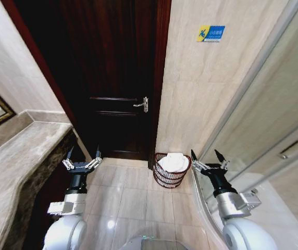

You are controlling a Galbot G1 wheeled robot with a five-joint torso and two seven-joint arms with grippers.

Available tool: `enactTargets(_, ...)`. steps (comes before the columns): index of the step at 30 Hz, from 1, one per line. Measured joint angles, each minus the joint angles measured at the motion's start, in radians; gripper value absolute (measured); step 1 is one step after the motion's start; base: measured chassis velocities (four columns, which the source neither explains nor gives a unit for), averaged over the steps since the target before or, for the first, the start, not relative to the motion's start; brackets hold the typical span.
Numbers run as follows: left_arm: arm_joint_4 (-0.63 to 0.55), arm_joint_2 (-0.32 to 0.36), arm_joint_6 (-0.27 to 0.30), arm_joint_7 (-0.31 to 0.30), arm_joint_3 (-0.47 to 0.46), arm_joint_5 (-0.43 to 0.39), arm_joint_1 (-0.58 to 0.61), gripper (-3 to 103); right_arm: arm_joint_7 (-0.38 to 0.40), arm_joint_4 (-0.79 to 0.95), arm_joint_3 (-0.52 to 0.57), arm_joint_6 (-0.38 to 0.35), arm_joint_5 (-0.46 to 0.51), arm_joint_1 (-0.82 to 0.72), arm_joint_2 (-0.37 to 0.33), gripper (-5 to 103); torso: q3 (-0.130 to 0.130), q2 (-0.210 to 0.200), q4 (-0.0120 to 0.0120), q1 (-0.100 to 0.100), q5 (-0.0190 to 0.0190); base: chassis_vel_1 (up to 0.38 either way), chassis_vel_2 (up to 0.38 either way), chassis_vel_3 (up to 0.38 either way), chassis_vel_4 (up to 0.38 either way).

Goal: Discard the used towel into the hamper.

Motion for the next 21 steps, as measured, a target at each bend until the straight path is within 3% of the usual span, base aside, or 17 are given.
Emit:
enactTargets(8, 0.047, 0.015, -0.025, -0.017, -0.036, -0.013, -0.008, 100, 0.003, 0.000, -0.007, -0.003, -0.002, 0.024, 0.001, 100, -0.001, -0.002, 0.0000, -0.001, 0.0000, 0.184, -0.173, -0.182, 0.194)
enactTargets(21, 0.056, 0.018, 0.003, -0.015, -0.020, 0.012, -0.010, 100, 0.011, -0.001, -0.005, 0.020, -0.029, -0.005, 0.023, 100, -0.002, -0.003, 0.0001, -0.002, 0.0001, 0.215, -0.220, -0.219, 0.223)
